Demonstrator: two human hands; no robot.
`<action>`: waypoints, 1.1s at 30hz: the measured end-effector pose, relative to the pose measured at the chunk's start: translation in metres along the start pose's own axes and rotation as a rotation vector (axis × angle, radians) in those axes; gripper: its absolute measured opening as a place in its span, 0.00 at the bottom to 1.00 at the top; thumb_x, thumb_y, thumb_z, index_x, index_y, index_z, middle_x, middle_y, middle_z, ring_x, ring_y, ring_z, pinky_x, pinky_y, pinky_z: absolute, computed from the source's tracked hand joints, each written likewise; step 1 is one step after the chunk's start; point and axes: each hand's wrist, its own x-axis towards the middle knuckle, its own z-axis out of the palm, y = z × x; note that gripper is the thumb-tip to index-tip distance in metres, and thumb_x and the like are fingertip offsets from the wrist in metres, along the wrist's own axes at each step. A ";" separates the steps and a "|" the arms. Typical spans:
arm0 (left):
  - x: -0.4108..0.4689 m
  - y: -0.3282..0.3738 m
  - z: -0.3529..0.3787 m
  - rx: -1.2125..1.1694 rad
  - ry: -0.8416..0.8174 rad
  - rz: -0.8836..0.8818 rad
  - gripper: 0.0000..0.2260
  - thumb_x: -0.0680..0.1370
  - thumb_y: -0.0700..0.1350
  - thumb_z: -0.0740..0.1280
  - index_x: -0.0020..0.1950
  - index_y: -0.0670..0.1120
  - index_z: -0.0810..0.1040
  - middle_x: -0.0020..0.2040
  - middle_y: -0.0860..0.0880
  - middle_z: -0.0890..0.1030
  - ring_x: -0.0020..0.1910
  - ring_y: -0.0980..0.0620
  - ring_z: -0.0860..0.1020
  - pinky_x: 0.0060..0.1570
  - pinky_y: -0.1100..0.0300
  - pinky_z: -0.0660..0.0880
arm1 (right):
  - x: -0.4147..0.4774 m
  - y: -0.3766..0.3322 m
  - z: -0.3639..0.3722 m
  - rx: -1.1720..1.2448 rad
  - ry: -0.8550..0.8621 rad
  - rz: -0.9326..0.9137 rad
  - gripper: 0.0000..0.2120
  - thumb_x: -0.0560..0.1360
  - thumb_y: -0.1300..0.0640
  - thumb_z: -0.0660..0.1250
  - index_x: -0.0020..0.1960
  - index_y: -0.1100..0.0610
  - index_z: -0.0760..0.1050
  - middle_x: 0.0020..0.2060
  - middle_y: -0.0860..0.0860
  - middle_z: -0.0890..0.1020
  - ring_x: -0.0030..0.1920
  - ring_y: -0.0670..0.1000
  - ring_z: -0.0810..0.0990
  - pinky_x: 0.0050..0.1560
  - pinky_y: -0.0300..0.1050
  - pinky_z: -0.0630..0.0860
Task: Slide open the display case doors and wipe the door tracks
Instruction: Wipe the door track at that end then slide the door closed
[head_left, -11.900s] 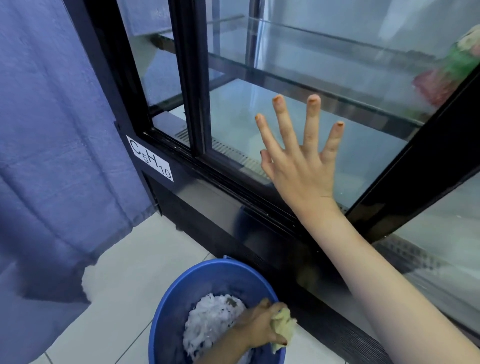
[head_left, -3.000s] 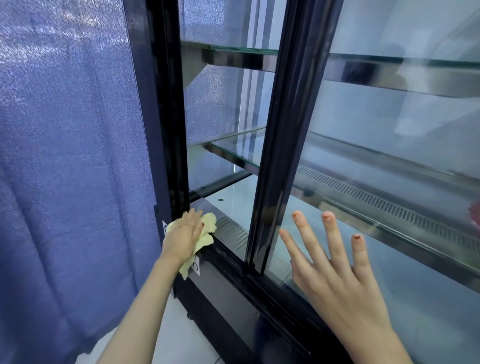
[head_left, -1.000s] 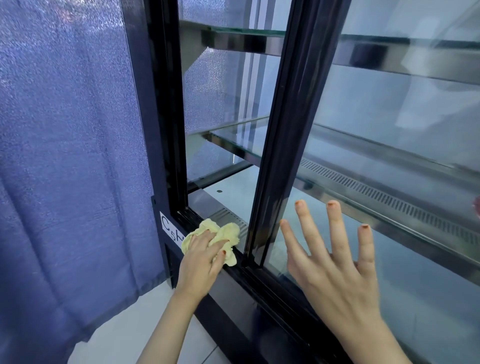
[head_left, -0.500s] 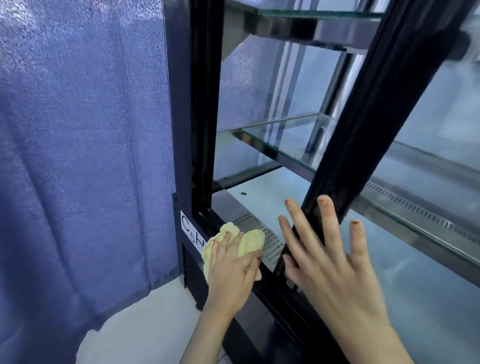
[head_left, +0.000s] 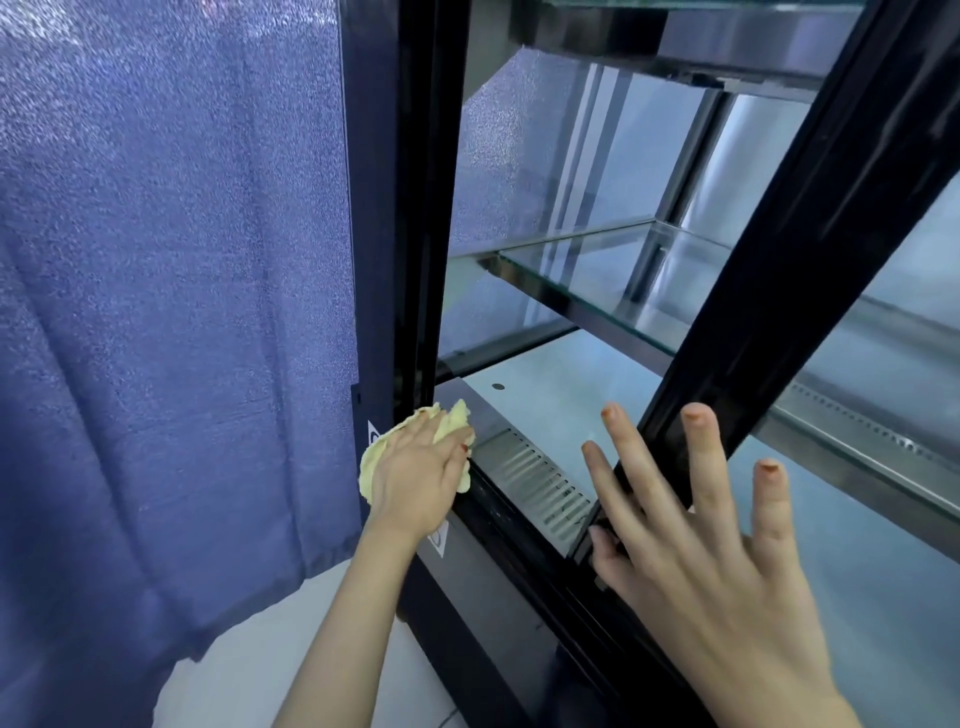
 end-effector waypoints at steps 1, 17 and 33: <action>0.000 0.002 -0.001 0.013 0.009 -0.006 0.32 0.73 0.60 0.37 0.66 0.59 0.72 0.72 0.49 0.66 0.72 0.49 0.60 0.68 0.60 0.50 | 0.000 0.000 0.000 -0.005 -0.001 0.001 0.30 0.76 0.43 0.54 0.75 0.54 0.62 0.76 0.54 0.57 0.75 0.65 0.50 0.72 0.64 0.43; -0.033 0.035 -0.001 -0.003 0.216 -0.275 0.24 0.75 0.56 0.62 0.57 0.35 0.74 0.56 0.37 0.73 0.54 0.40 0.70 0.52 0.48 0.73 | 0.003 -0.002 -0.002 -0.010 -0.009 0.013 0.30 0.75 0.43 0.54 0.74 0.54 0.63 0.76 0.54 0.58 0.75 0.64 0.51 0.72 0.63 0.45; -0.026 0.054 0.021 -0.419 0.318 -0.380 0.07 0.79 0.36 0.61 0.51 0.33 0.76 0.70 0.39 0.65 0.68 0.41 0.67 0.65 0.49 0.67 | 0.005 -0.006 0.001 0.008 0.008 0.015 0.29 0.76 0.43 0.55 0.73 0.55 0.66 0.76 0.55 0.57 0.75 0.65 0.50 0.71 0.65 0.44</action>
